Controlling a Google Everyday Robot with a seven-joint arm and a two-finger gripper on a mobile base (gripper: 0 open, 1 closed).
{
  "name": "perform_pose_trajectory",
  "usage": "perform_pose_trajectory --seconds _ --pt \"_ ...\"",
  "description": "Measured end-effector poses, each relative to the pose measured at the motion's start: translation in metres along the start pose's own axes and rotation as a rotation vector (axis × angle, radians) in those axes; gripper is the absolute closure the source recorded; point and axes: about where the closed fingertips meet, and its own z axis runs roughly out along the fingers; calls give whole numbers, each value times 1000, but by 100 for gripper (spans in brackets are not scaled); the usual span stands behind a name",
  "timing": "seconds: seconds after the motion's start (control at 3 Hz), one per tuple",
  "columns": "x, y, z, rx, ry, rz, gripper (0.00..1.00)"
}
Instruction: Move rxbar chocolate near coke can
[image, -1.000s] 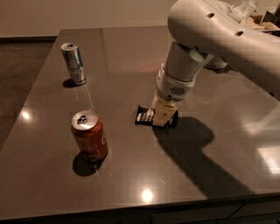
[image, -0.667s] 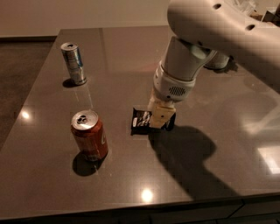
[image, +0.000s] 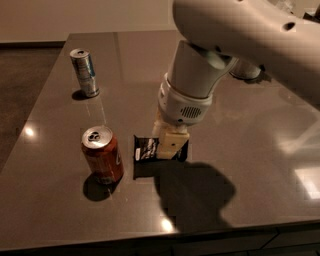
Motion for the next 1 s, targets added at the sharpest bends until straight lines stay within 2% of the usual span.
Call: perform_pose_trajectory --seconds 0.33,1.0 --pt "-10 10 7 -18 22 -31 82" --pt "-14 15 26 -62 63 -63 36"
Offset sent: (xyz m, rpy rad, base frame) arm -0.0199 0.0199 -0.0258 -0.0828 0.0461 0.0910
